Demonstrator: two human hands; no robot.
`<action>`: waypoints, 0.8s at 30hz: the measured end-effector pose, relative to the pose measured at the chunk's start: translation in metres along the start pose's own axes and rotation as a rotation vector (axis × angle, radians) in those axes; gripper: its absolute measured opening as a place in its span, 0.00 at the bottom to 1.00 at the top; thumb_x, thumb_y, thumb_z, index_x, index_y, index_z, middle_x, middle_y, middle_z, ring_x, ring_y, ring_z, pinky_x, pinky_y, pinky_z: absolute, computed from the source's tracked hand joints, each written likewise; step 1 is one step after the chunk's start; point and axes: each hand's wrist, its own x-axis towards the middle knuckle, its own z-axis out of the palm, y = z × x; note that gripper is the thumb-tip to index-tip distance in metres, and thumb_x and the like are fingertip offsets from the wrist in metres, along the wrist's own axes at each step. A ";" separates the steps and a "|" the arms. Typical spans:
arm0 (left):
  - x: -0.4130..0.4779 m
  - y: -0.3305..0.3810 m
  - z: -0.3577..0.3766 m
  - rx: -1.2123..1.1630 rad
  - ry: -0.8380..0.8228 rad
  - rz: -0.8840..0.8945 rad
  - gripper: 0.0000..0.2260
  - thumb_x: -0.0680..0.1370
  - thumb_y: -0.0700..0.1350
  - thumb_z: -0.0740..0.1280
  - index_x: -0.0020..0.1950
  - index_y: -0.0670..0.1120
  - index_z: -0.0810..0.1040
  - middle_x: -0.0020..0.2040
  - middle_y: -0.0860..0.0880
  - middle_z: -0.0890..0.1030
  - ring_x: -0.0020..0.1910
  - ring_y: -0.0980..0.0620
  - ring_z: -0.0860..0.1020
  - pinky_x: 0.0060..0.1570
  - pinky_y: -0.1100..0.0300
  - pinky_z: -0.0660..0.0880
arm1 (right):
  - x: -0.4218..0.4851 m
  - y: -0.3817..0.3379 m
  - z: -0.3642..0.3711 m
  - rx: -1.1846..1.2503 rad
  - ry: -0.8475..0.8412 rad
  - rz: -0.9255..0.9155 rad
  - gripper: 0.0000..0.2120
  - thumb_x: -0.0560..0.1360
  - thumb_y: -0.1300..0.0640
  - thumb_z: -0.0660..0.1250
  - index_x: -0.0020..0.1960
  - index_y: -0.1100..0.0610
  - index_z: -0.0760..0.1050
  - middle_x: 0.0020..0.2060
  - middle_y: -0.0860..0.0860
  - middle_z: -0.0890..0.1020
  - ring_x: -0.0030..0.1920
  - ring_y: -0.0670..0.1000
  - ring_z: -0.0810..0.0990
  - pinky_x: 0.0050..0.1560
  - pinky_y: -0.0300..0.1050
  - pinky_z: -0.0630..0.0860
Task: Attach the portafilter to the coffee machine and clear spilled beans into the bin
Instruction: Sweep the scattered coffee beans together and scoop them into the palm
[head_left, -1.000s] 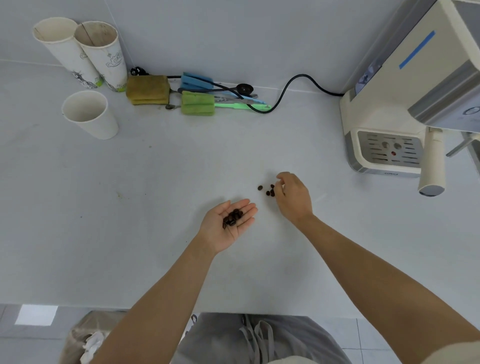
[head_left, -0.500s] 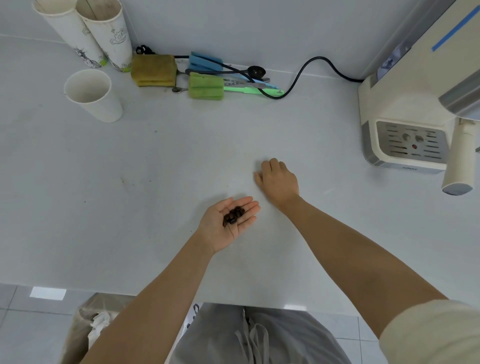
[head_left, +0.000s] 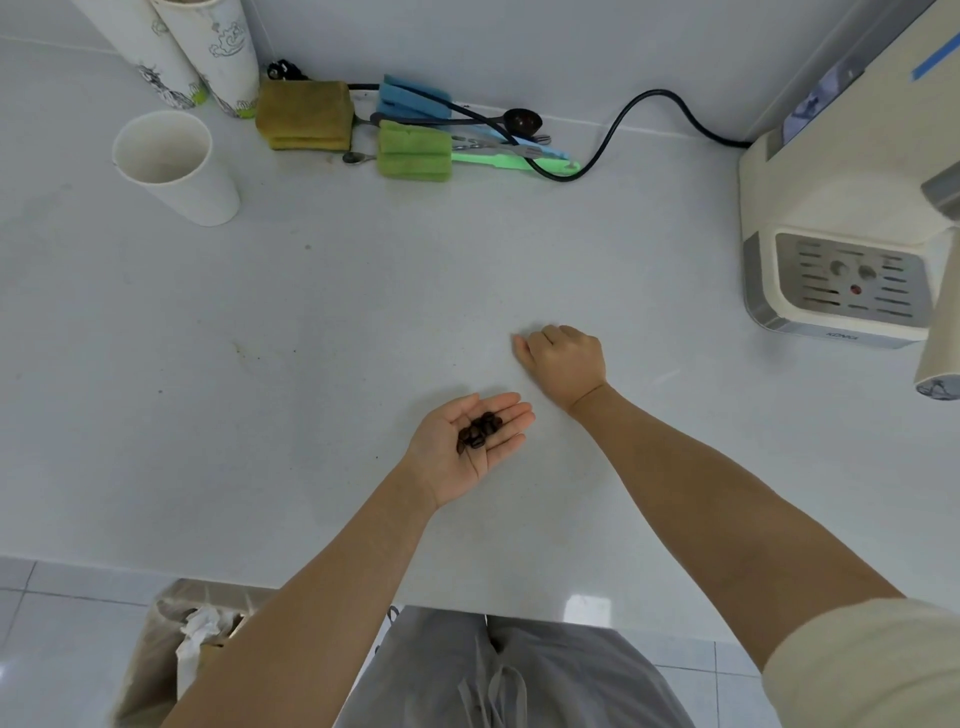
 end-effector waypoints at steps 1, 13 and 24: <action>0.000 0.000 0.001 0.000 -0.003 0.000 0.19 0.81 0.44 0.50 0.50 0.35 0.77 0.48 0.40 0.81 0.67 0.43 0.70 0.60 0.52 0.68 | 0.000 0.000 0.001 -0.002 0.003 -0.001 0.22 0.67 0.54 0.63 0.16 0.55 0.64 0.12 0.48 0.66 0.14 0.47 0.65 0.19 0.29 0.54; 0.004 0.003 0.003 -0.016 0.006 0.029 0.19 0.81 0.45 0.50 0.50 0.35 0.76 0.51 0.39 0.79 0.69 0.43 0.69 0.60 0.51 0.68 | 0.001 0.001 0.000 0.048 0.017 0.045 0.23 0.68 0.54 0.60 0.15 0.55 0.65 0.11 0.48 0.66 0.11 0.48 0.64 0.18 0.28 0.56; 0.012 0.009 0.017 -0.008 0.029 0.043 0.18 0.81 0.44 0.50 0.55 0.33 0.74 0.61 0.39 0.76 0.65 0.42 0.71 0.61 0.52 0.68 | 0.009 0.001 -0.027 0.186 0.032 0.076 0.24 0.69 0.56 0.59 0.15 0.58 0.64 0.10 0.50 0.65 0.11 0.50 0.59 0.23 0.29 0.51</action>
